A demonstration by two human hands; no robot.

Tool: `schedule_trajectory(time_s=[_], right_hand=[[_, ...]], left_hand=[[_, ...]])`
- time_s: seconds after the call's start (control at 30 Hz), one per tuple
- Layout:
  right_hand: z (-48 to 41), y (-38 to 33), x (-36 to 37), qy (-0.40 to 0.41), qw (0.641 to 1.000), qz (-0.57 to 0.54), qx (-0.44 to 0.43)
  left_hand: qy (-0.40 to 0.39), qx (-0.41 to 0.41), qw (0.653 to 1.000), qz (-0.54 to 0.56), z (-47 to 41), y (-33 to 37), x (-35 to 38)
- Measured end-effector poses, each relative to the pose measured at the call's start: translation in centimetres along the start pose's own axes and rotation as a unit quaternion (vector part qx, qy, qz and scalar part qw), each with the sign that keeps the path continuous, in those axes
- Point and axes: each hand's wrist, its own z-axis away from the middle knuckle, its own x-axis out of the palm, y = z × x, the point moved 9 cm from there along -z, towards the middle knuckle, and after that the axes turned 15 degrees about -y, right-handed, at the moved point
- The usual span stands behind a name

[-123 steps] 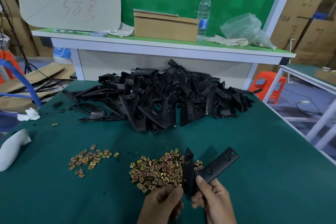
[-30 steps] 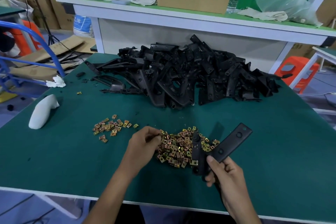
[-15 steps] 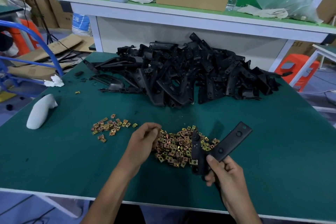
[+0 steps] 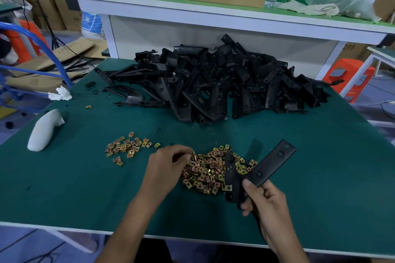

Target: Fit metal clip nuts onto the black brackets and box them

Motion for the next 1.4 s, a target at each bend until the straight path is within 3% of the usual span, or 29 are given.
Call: schedule_trajectory(time_s=[0.17,0.37,0.53,0.67,0.97,1.07,1.2,1.3,1.4], right_hand=[[0.0,0.1,0.1,-0.001,1.0,-0.004,0.002],[0.0,0.0,0.1,-0.003,1.0,-0.007,0.003],[0.0,-0.1,0.1,-0.002,1.0,-0.009,0.003],[0.1,-0.1,0.1,-0.005,1.0,-0.009,0.002],[-0.1,-0.1,0.1,-0.002,1.0,-0.011,-0.003],[0.0,0.0,-0.1,-0.002,1.0,-0.01,-0.004],[-0.1,0.0,0.1,-0.007,1.0,-0.009,-0.003],[-0.2,0.0,-0.1,-0.005,1.0,-0.005,-0.003],[-0.1,0.0,-0.2,-0.004,1.0,-0.001,-0.001]], left_hand=[[0.108,0.017,0.994,-0.006,-0.1,0.4,-1.9],[-0.011,-0.017,0.975,-0.219,-2.4,-0.6,1.4],[-0.043,-0.042,0.964,-0.257,-4.1,-1.2,1.3],[-0.039,-0.065,0.936,-0.343,-5.3,-1.8,0.3],[-0.135,-0.055,0.937,-0.318,-7.2,-2.8,2.4],[-0.129,-0.047,0.956,-0.26,-6.8,-2.1,2.4],[-0.092,-0.014,0.993,-0.068,-4.8,0.1,1.6],[-0.105,-0.022,0.992,0.06,-2.7,1.4,2.9],[-0.111,-0.063,0.968,0.218,-0.6,1.5,4.9]])
